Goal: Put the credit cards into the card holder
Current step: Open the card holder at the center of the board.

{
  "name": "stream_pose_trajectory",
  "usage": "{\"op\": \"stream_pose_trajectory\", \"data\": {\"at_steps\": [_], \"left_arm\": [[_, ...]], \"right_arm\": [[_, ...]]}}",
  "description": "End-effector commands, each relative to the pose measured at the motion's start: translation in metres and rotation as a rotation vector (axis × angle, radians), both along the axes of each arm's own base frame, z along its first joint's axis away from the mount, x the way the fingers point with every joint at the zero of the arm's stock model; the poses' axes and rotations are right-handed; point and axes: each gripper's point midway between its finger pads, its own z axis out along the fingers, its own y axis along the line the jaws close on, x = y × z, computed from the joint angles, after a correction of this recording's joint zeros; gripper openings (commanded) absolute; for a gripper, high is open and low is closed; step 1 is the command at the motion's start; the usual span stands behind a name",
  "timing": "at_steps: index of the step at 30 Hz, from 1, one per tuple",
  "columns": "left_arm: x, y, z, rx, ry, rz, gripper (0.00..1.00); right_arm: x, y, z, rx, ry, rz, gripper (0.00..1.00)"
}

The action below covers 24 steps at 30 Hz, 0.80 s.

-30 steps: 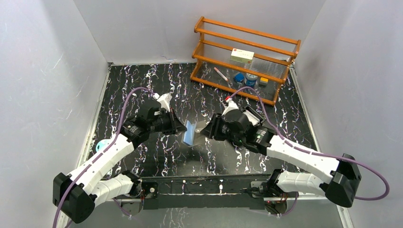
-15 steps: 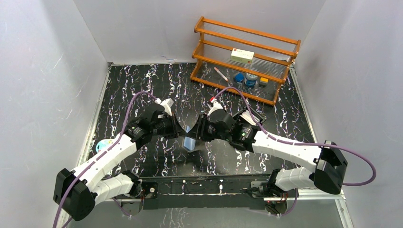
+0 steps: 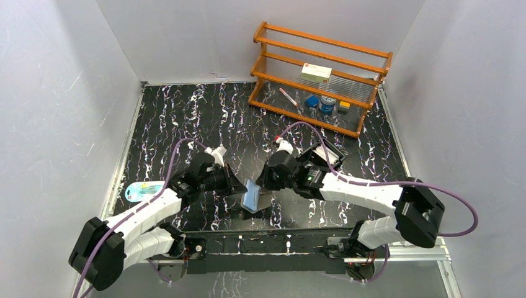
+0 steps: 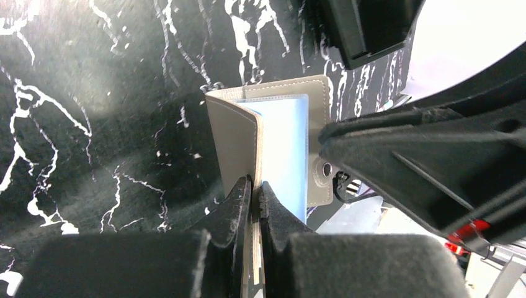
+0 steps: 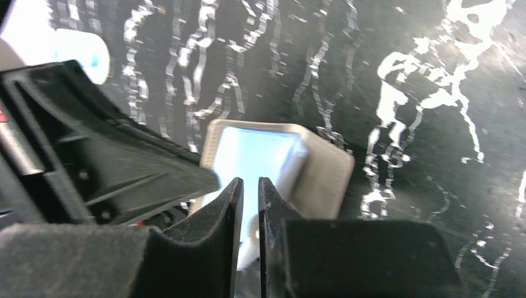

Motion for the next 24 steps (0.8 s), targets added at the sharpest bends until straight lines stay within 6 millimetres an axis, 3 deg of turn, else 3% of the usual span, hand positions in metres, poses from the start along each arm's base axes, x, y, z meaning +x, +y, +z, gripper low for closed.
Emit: {"op": "stream_pose_trajectory", "data": {"at_steps": [1,6,11,14,21,24], "left_arm": [[-0.001,-0.009,-0.001,-0.095,-0.003,0.008,0.00],[-0.006,-0.002,-0.026,-0.050,0.038,0.027,0.00],[-0.005,0.001,-0.026,-0.030,0.017,0.021,0.00],[-0.002,0.001,-0.016,-0.022,-0.024,0.008,0.00],[0.007,0.007,-0.007,0.034,-0.065,0.027,0.00],[0.008,0.006,-0.005,0.034,-0.068,0.034,0.00]], "right_arm": [[-0.008,-0.024,-0.049,-0.140,0.019,0.017,0.21],[-0.026,-0.040,-0.089,-0.201,0.083,0.060,0.20],[-0.027,-0.049,-0.093,-0.247,0.083,0.055,0.22],[-0.024,-0.044,-0.069,-0.215,0.067,0.055,0.24],[-0.015,-0.011,0.014,0.029,0.003,0.042,0.30],[-0.012,0.003,0.035,0.134,-0.031,0.051,0.29]]}}
